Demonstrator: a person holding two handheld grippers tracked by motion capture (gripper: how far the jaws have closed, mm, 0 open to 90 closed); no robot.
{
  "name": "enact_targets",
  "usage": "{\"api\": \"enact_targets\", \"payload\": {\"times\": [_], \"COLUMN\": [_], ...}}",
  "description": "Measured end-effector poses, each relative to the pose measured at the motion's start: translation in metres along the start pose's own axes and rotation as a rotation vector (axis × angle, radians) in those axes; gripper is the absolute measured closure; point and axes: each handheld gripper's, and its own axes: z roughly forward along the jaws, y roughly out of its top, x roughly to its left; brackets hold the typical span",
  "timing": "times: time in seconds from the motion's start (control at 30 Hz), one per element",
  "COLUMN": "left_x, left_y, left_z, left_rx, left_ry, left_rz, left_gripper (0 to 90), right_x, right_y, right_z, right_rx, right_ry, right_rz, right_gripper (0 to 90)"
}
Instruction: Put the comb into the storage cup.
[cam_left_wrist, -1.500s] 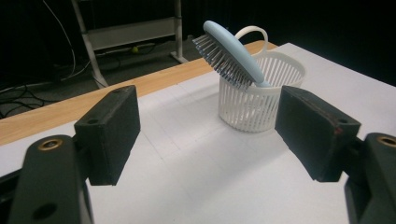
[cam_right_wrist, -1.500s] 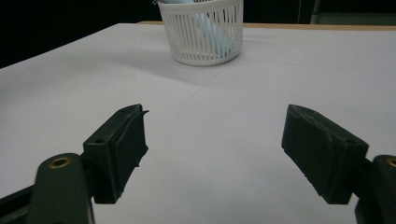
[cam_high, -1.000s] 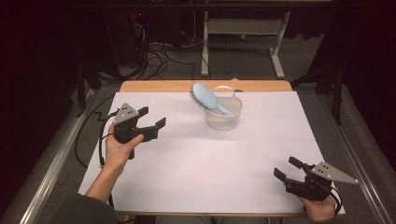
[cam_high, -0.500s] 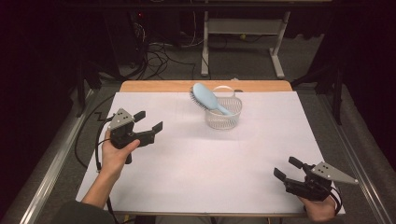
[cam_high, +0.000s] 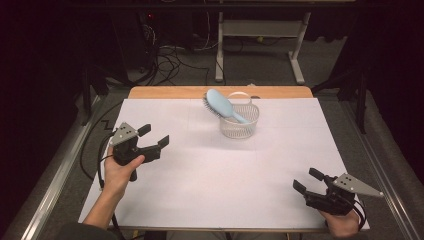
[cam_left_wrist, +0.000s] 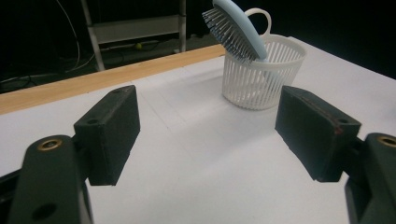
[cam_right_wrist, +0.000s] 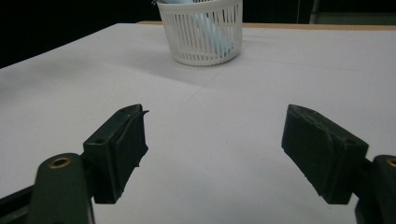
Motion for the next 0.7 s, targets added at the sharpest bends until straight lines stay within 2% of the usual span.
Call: {"api": "enact_targets", "payload": {"times": [0.5, 0.7], "left_x": [0.001, 0.002], "left_y": [-0.015, -0.023], "left_z": [-0.005, -0.006], "left_rx": [0.009, 0.011], "left_ry": [0.012, 0.013], "left_rz": [0.0, -0.012], "left_gripper": [23.0, 23.0], "right_x": [0.0, 0.0], "right_y": [0.0, 0.0], "right_z": [0.0, 0.001], "right_rx": [0.005, 0.004], "right_ry": [0.0, -0.003], "right_rz": [0.001, -0.003], "right_gripper": [22.6, 22.6]}}
